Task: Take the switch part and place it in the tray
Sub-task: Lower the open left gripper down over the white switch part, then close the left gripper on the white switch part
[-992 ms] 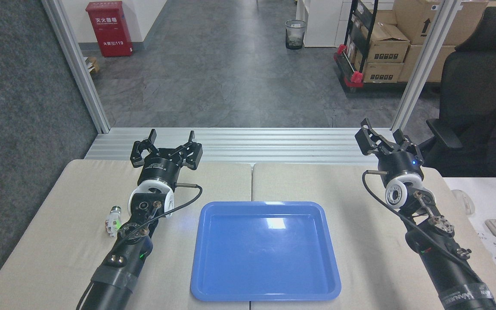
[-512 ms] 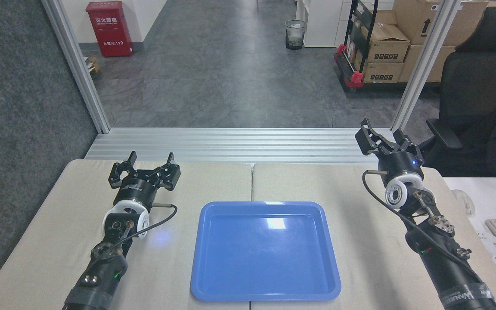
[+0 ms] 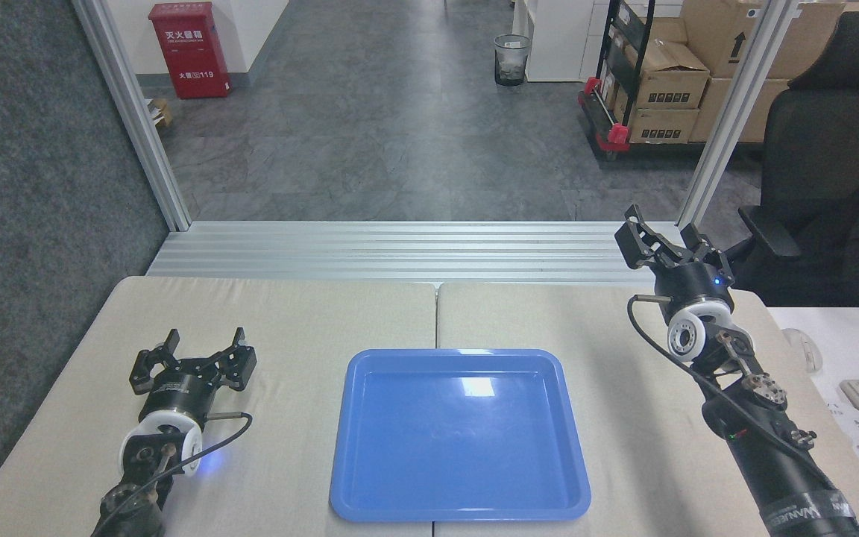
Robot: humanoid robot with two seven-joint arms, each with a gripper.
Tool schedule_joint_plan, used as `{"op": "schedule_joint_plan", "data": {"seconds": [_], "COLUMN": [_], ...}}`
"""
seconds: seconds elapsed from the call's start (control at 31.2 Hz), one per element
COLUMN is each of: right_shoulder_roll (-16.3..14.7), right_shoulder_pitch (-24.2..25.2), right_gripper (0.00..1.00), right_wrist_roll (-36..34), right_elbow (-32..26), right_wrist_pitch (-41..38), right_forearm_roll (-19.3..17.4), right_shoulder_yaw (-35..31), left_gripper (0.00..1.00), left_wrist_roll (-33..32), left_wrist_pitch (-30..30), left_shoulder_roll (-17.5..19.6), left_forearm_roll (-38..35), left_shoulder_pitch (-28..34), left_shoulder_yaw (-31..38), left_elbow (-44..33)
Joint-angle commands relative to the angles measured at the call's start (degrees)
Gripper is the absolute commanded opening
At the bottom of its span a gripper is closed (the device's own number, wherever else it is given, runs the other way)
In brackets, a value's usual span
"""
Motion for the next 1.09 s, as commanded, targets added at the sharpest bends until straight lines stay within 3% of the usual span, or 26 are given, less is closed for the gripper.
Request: {"op": "schedule_joint_plan", "data": {"seconds": [0.0,0.29,0.54,0.86,1.06], "right_shoulder_roll": [0.0,0.0,0.0,-0.1,0.0], "right_shoulder_pitch": [0.0,0.0,0.0,0.0,0.0], "right_gripper": [0.99,0.99,0.99,0.99,0.99], "right_wrist_roll": [0.0,0.0,0.0,0.0,0.0], "right_elbow": [0.0,0.0,0.0,0.0,0.0], "right_wrist_pitch": [0.0,0.0,0.0,0.0,0.0], "right_forearm_roll": [0.0,0.0,0.0,0.0,0.0], "right_shoulder_yaw": [0.0,0.0,0.0,0.0,0.0], "left_gripper": [1.00,0.99,0.95,0.74,0.41], "left_wrist_roll": [0.3,0.3,0.2,0.2,-0.1], "left_wrist_pitch": [-0.1,-0.1,-0.1,-0.1,-0.4], "left_shoulder_roll": [2.9,2.6,2.6,2.7,2.7], "left_forearm_roll": [-0.6,-0.9,-2.4,-3.6,-3.5], "left_shoulder_pitch": [4.1,3.8,3.4,3.4,3.4], "left_shoulder_yaw": [1.5,-3.9,-4.6,-4.6,-4.6], "left_elbow": [0.9,4.2,7.9,9.1,9.6]}}
